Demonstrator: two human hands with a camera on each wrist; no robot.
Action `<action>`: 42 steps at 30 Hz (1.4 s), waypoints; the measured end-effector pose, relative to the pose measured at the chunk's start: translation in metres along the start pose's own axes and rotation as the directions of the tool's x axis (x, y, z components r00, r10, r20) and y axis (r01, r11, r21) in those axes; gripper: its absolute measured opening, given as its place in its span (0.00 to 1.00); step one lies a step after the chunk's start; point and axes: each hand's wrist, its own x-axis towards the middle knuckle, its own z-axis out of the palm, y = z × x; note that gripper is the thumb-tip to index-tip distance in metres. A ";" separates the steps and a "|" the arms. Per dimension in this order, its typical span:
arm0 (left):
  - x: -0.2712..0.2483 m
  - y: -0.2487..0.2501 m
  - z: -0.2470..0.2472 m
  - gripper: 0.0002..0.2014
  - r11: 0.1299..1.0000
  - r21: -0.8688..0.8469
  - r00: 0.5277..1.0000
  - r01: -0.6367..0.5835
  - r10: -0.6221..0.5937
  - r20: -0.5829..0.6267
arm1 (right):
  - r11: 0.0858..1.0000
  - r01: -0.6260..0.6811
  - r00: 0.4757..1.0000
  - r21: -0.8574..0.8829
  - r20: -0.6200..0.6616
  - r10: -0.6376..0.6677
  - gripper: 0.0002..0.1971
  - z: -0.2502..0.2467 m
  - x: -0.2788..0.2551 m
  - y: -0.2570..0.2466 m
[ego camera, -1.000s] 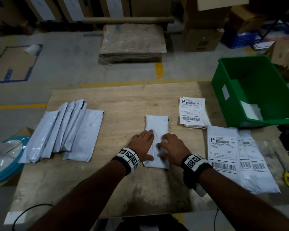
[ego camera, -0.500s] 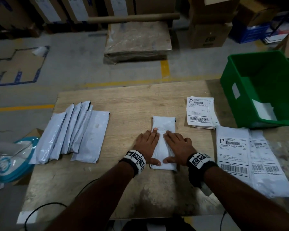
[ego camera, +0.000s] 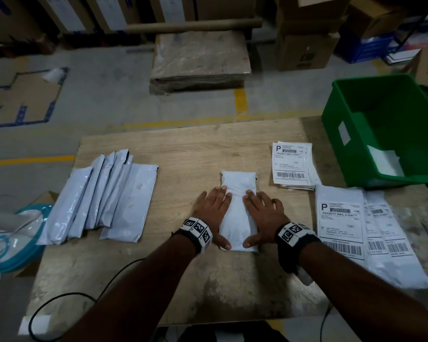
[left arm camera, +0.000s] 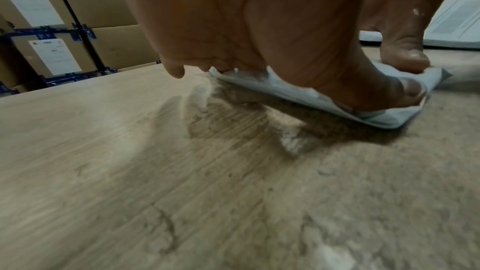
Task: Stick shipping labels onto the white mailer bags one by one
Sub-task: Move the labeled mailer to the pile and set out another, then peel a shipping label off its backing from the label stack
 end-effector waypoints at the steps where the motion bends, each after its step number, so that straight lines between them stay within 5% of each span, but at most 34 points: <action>1: -0.001 0.000 -0.001 0.73 1.000 -0.003 1.000 -0.002 0.002 -0.012 | 1.000 0.005 1.000 0.006 -0.007 -0.005 0.68 -0.001 0.000 -0.001; 5: 0.003 -0.001 -0.013 0.64 0.997 -0.069 0.993 -0.037 0.029 -0.118 | 0.998 0.046 0.995 0.046 -0.091 -0.041 0.65 -0.005 -0.004 0.001; 11: 0.015 -0.001 -0.022 0.67 1.000 -0.011 0.999 -0.024 0.024 -0.039 | 0.998 0.036 0.999 0.044 -0.008 -0.036 0.63 -0.001 -0.003 0.004; 16: 0.012 0.002 -0.025 0.66 1.000 -0.020 0.999 0.014 -0.015 -0.040 | 0.982 0.055 0.995 0.179 -0.094 -0.039 0.57 -0.010 -0.005 0.009; 21: 0.012 0.014 -0.042 0.56 0.992 -0.121 0.993 0.022 -0.036 -0.111 | 0.962 0.048 0.956 0.269 -0.293 0.034 0.40 -0.020 -0.012 0.031; 30: 0.036 0.041 -0.073 0.28 0.978 -0.199 0.974 -0.062 0.016 -0.225 | 0.945 0.040 0.936 0.324 -0.343 0.078 0.12 -0.033 -0.026 0.076; 42: 0.091 0.080 -0.097 0.16 0.905 -0.418 0.974 0.074 -0.156 -0.164 | 0.912 0.021 0.925 0.410 -0.354 0.138 0.13 -0.030 -0.034 0.112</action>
